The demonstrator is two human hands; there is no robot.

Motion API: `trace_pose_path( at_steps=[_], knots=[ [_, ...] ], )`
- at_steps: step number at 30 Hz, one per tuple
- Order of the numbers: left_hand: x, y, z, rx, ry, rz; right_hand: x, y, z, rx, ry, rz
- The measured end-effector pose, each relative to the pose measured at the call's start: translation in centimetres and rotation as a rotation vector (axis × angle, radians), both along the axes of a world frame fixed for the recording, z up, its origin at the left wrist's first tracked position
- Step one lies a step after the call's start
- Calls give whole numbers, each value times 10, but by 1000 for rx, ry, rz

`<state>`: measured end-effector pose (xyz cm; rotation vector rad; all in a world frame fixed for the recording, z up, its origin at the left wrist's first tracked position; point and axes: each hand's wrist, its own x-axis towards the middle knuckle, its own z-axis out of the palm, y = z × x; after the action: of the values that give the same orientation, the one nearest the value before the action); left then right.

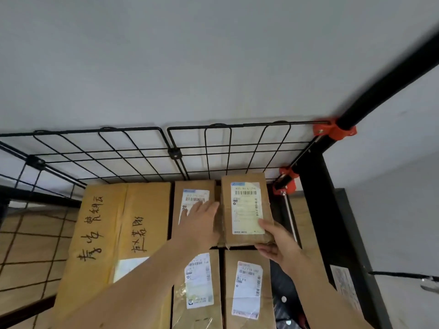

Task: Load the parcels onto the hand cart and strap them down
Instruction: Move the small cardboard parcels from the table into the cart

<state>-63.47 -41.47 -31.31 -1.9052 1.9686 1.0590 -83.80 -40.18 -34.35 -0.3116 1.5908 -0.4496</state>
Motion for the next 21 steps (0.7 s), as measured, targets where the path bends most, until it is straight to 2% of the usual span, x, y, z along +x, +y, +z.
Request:
trace_pose_path(
  at_steps=[8, 15, 21],
  knots=[
    [2, -1, -45, 26, -119, -135, 13, -10, -50, 50, 62, 86],
    [-1, -2, -47, 59, -104, -141, 16, -19, -53, 45, 107, 146],
    [7, -3, -28, 47, -92, -126, 17, -13, -34, -11, 319, 273]
  ],
)
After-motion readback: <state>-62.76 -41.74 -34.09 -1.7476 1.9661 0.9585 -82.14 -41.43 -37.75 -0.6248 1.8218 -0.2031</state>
